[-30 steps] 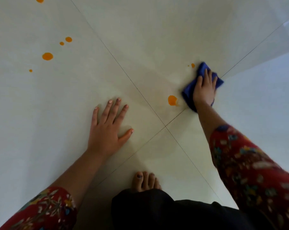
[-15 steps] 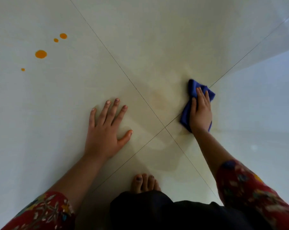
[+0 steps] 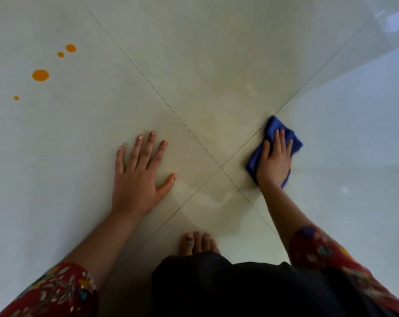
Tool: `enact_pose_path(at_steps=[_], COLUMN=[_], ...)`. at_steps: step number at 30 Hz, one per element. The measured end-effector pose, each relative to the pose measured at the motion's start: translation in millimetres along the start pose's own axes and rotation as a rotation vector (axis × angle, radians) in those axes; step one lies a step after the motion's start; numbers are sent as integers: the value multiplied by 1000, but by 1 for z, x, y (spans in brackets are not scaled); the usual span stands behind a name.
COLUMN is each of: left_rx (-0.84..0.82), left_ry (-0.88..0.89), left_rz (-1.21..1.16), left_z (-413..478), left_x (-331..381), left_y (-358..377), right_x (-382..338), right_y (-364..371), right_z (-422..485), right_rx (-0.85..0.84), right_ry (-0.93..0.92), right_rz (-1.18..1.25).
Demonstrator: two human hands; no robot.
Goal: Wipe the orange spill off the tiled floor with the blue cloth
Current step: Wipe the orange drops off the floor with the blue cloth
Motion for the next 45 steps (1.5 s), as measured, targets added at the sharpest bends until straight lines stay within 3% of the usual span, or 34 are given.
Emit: enact_pose_path(at_steps=[2,5,7,9,12,14,16,19,22,24,26,28,32,35,38,41,45], left_rx=[-5,8,12,5,13,12,11,9,1,1,3,13,31,36,34,35,27], left_ry=[3,10,13,16,8,5,9,11,18,17,16,11,20,16,9,10,4], left_rz=[3,-11,-13,-8,-33,-32,-27,-19,-16,-19,-15,-18,-33,-29,-13,-24,-28], left_z=[-1,-2,-2,0,-1,-1,-1,-1,-4,-4,-3,-4,-2,2,-2,-2,0], left_x=[1,2,3,3,2,2,3,3,3,3,2,1,4,6,3,4,6], left_y=[0,0,-1,-2,-2,-1,-2,-2,-2,-2,-3,-3,-3,-3,-1,-1,0], right_x=[-48,-102,-79,-21,51,61,39,-30,-88,-85,-53,-25,-20,-67,-141,-202,-179], right_y=[4,11,13,8,-2,-5,-7,0,6,3,2,-1,-8,-6,7,14,17], right_z=[10,-52,-117,-138,-89,-39,11,53,14,-36,-56,-28,71,128,137,97,-17], right_rx=[-12,-69,-184,-150,-92,-99,-102,-93,-88,-149,-176,-105,-52,-75,-92,-86,-162], right_ry=[-66,-563,-768,-669,-96,179,286,119,-338,-609,-694,-542,-19,62,-114,-489,-950], right_rz=[-20,-95,-142,-160,-171,-141,-114,-99,-86,-79,-107,-93,-103,-120,-135,-115,-95])
Point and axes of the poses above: each hand's wrist, its own z-axis towards the middle knuckle, its own y-axis out of the palm, x = y × z, the point moved 5 cm from there along z, towards the middle knuckle, and after that the axes turned 11 degrees about -z, right-handed, at the moved point
